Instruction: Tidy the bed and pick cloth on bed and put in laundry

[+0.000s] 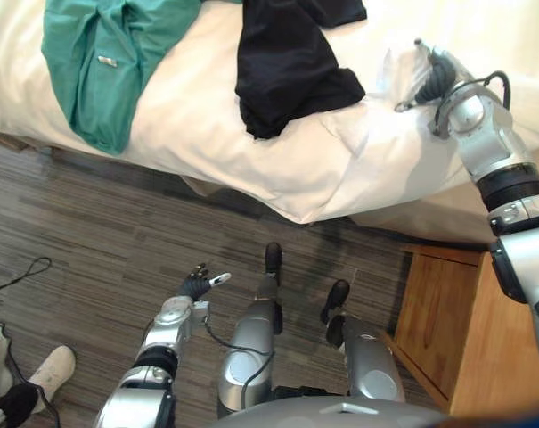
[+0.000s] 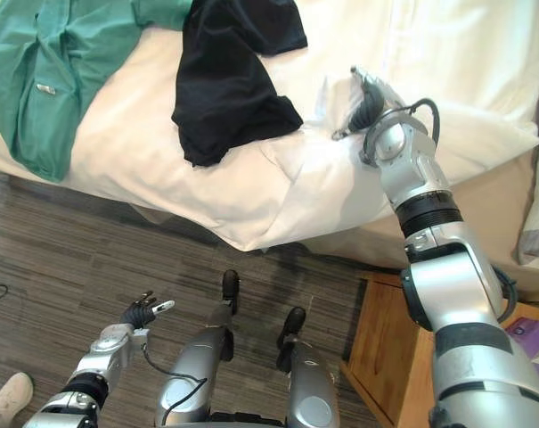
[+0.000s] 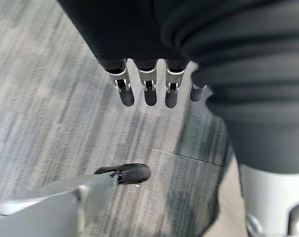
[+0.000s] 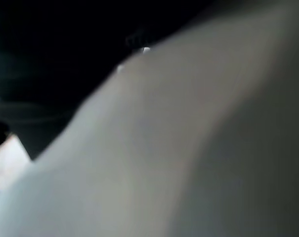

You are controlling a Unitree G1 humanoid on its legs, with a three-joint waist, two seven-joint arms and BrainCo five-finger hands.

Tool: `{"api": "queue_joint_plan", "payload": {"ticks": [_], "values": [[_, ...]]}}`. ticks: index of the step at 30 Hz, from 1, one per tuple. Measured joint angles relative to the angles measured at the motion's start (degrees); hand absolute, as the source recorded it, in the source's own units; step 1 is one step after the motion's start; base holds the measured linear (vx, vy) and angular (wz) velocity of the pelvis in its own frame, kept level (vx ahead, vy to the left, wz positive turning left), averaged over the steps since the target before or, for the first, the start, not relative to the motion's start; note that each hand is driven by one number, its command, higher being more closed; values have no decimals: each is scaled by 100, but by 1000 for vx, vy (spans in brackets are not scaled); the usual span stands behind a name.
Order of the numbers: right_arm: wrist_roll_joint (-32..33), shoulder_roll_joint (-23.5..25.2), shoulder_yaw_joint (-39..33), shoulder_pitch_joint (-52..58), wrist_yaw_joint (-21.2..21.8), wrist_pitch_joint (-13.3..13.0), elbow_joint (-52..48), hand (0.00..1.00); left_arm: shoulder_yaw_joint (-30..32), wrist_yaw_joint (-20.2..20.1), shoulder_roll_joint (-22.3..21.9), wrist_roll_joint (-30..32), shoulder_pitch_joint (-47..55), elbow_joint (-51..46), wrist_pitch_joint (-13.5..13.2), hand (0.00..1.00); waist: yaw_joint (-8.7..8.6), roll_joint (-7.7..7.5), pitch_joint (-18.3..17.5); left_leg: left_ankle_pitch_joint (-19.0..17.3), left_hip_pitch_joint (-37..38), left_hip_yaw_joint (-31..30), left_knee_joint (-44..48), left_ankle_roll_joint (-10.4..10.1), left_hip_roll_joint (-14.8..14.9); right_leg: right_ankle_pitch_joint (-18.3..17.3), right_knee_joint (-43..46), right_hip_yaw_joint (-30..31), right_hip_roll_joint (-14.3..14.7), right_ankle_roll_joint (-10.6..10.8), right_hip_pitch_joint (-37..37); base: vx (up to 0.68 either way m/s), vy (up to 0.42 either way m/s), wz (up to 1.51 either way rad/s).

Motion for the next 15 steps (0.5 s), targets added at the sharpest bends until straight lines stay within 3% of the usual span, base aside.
{"api": "queue_joint_plan", "payload": {"ticks": [5,8,11,15], "values": [[17,-87,-309,-104,100,9,405,100,3,-198,175,124,-297,-115,357,0,35,-59,-1,14,-24,-127,1,-3,25,-52,21,-129,15,-31,47,47,-49,14],[281,-75,-456,-52,-82,-164,564,100,5,-192,201,309,-335,-118,545,0,46,-128,31,30,33,-118,1,-17,39,-52,18,-126,55,-33,102,38,-54,0],[836,74,-653,283,-472,-312,545,100,3,-174,200,570,-334,-181,654,0,36,-232,48,29,152,-73,1,-20,75,-47,-23,-86,70,-40,232,23,-40,-6],[1452,403,-922,1177,-1157,-317,-450,100,-3,3,64,686,-170,-379,800,0,5,-344,43,-48,473,223,-31,-117,145,4,-99,185,126,-83,444,-15,-26,-31]]}}
